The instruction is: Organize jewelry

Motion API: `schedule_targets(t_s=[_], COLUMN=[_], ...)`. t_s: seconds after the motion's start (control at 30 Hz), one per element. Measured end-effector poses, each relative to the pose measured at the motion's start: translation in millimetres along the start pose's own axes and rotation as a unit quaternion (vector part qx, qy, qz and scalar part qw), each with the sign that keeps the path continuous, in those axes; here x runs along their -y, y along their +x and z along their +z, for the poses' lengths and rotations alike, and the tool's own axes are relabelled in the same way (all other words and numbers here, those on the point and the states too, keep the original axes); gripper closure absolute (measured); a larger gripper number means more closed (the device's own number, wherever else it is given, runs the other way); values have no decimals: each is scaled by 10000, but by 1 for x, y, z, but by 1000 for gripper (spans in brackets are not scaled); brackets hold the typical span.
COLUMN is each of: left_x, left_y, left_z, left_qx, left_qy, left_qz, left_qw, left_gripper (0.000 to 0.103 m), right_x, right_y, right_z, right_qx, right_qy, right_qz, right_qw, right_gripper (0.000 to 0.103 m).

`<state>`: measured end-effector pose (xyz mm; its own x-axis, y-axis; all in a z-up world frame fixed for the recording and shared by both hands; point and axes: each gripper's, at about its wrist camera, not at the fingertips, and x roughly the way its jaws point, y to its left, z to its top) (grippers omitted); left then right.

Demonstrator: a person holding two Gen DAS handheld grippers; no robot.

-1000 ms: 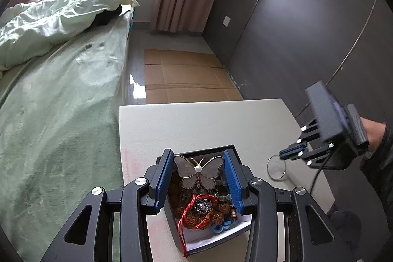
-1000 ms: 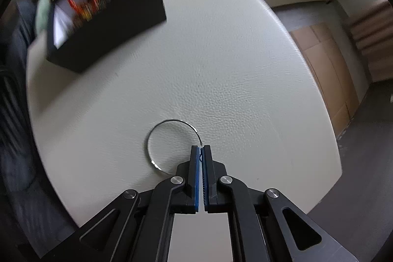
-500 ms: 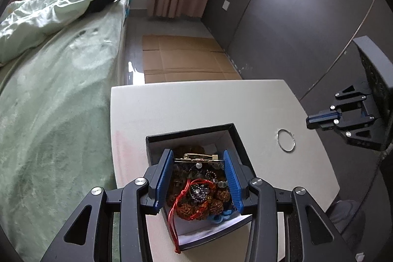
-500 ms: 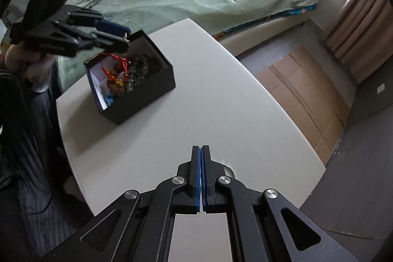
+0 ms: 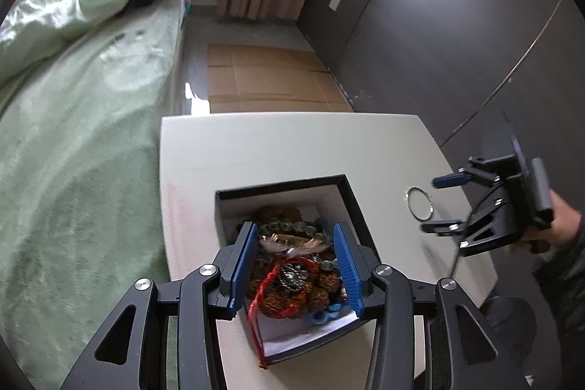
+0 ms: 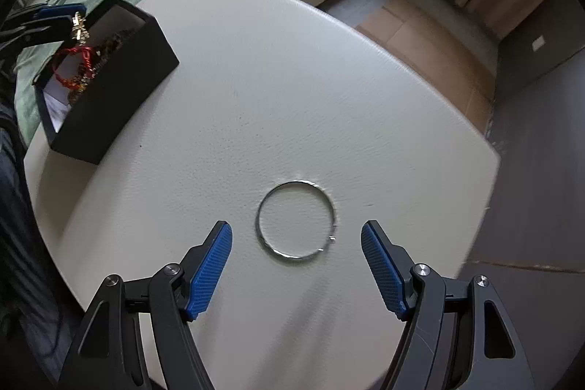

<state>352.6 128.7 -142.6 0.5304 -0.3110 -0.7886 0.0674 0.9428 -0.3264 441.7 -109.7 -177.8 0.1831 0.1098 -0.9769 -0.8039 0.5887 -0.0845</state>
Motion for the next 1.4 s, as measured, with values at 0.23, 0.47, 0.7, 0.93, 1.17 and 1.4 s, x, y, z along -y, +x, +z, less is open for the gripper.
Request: schedule_targets(t_s=[0.23,0.47,0.7,0.93,1.17,1.4], left_x=[-5,-5,-10,-19,-32,-39], left_y=[-5,-10,-19,-30,-48,-56], left_z=[2,1,1,1,-1,-7], left_qx=[74,98,199,304,485,541], left_qy=[-120,-110,-139,-295,-422,-499], left_qz=[-98,-109,-123,-177,-101,-58], left_qw=[9999,9998,9996,9989,9979,9973], left_gripper=[42,42,42,40,22,13], right_x=[13,6,-1,-25,-66,-99], right_y=[13,12,-9,-47,-70,-82], right_z=[1,1,6,26,57,66], right_qx=[-89,-129,202,727,1118,1561], right_qy=[323,249,423,432,245,177], right_qz=[158,202,338,531,933,1147], right_qw=[9993,9994,9983,9950,9890,9809], right_gripper=[35,55,55,55,55,45])
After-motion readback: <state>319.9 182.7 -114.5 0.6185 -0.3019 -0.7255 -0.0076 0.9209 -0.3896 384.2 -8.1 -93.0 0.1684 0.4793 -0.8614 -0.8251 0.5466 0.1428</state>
